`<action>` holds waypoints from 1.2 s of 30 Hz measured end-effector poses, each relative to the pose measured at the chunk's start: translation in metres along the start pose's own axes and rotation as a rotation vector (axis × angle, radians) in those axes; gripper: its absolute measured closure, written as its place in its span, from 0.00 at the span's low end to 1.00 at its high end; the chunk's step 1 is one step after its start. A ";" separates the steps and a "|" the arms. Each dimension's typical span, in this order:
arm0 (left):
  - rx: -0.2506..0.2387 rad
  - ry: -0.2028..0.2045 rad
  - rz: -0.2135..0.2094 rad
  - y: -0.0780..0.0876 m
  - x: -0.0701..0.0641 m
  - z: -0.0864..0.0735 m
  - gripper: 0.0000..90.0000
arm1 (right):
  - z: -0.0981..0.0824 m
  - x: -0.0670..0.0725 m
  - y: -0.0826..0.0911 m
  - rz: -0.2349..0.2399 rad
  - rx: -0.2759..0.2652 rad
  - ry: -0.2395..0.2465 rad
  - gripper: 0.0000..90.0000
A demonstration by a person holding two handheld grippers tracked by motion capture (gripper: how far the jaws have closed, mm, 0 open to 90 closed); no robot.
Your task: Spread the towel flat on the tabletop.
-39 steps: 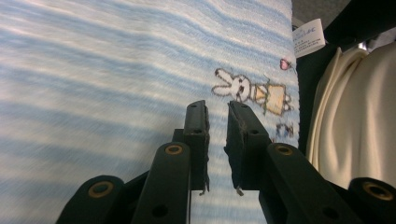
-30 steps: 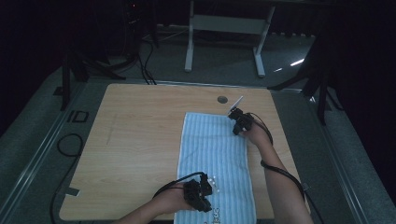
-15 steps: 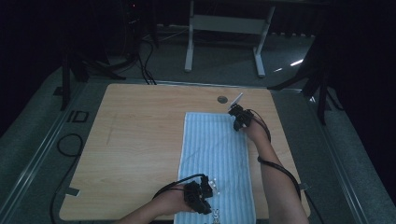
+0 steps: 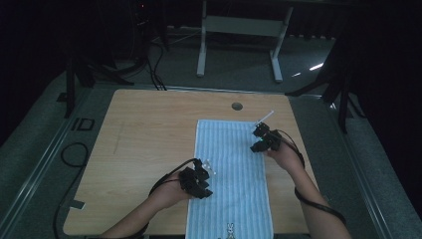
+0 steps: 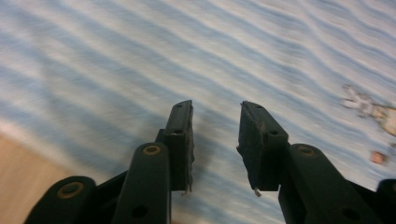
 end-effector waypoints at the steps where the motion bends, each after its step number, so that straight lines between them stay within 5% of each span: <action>1: -0.002 0.007 0.007 0.000 0.003 -0.001 0.72 | 0.000 0.000 0.000 0.000 0.000 0.000 0.81; 8: -0.019 0.015 0.068 -0.006 0.016 -0.009 0.58 | -0.047 0.039 0.016 0.020 -0.043 0.045 0.68; 14: 0.011 0.025 0.079 -0.016 0.024 -0.013 0.56 | -0.067 0.052 0.008 -0.003 -0.022 0.078 0.64; 21: -0.017 0.056 0.063 -0.018 0.036 -0.012 0.56 | -0.070 0.041 -0.004 0.026 -0.035 0.042 0.61; 36: 0.019 0.078 0.082 -0.025 0.063 0.005 0.52 | -0.045 0.015 -0.020 0.034 -0.005 0.033 0.56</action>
Point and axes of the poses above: each handheld gripper's, and its own axes: y roughly backward along the jaws, z roughly out of its top, x roughly to its left, the point moved 2 cm from there along -y, roughly forward along the jaws, and after that the axes turned 14 degrees about -x, right-handed, at the moved point
